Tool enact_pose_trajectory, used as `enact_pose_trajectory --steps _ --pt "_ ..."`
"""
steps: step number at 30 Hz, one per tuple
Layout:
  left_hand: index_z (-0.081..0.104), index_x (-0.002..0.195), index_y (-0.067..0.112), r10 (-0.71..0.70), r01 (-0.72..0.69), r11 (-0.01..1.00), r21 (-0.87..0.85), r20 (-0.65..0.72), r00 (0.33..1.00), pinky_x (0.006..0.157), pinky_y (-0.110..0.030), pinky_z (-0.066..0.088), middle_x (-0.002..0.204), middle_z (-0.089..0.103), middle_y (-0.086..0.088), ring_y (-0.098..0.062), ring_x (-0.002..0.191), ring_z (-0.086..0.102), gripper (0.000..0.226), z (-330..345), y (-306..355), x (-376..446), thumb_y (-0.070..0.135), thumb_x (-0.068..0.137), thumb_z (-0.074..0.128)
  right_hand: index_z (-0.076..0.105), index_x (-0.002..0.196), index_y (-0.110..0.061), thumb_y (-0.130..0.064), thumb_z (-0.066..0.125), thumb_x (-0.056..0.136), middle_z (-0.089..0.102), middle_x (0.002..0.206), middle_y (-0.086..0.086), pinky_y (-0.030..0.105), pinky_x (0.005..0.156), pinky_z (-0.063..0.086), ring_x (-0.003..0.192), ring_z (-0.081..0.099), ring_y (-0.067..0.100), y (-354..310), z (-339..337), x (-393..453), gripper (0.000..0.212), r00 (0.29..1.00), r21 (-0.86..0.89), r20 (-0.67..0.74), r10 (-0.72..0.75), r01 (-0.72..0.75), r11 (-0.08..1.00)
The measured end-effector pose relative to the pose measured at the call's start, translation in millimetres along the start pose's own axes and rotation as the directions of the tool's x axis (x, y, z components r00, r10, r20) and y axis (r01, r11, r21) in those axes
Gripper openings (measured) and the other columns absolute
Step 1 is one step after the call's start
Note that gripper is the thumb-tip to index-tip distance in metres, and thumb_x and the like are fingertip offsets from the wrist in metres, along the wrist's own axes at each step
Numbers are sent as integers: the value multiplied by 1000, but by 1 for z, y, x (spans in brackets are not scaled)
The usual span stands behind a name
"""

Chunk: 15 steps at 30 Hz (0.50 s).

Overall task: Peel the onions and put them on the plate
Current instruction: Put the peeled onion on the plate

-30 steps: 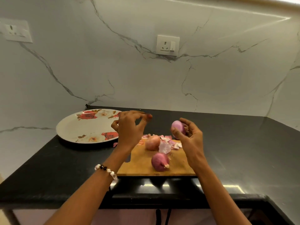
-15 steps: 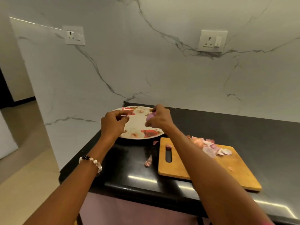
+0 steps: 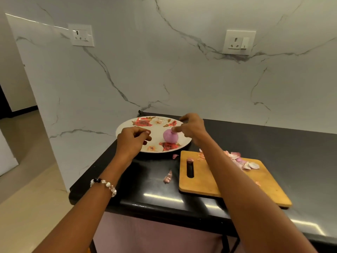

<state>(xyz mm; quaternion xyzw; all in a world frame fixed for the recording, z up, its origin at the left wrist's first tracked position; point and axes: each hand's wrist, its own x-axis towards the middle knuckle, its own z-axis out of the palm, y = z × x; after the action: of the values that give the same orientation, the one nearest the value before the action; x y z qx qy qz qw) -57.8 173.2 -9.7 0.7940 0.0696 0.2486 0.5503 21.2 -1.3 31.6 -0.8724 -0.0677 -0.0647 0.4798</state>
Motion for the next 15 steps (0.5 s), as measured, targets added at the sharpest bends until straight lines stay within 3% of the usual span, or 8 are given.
enact_pose_trajectory --steps 4,7,10,15 --pt "74 85 15 48 -47 999 -26 37 998 81 -33 51 80 72 3 -13 80 66 17 22 11 -19 29 89 64 69 107 -1 -7 72 88 72 90 12 31 70 60 76 69 20 1 -53 -38 20 997 224 -67 -38 52 973" --pt "74 89 15 109 -109 994 -11 65 992 80 -26 48 86 71 3 -10 86 63 12 43 21 -33 25 82 72 70 104 -3 -2 64 93 72 92 14 26 68 58 80 72 21 24 -93 -64 13 993 262 -94 -74 96 960" --pt "70 96 19 193 -193 981 -13 117 974 73 -13 48 90 68 7 -2 85 63 19 67 33 -50 17 78 76 71 104 -8 2 61 93 72 97 11 27 76 58 88 70 21 61 -123 -86 18 987 171 -131 -97 119 978" --pt "70 95 19 304 -309 951 -27 280 911 68 -7 48 83 65 14 5 80 60 9 104 50 -77 21 86 68 73 98 -17 -2 70 88 73 94 6 29 74 60 89 71 24 109 -147 -118 18 990 151 -97 -105 119 981"
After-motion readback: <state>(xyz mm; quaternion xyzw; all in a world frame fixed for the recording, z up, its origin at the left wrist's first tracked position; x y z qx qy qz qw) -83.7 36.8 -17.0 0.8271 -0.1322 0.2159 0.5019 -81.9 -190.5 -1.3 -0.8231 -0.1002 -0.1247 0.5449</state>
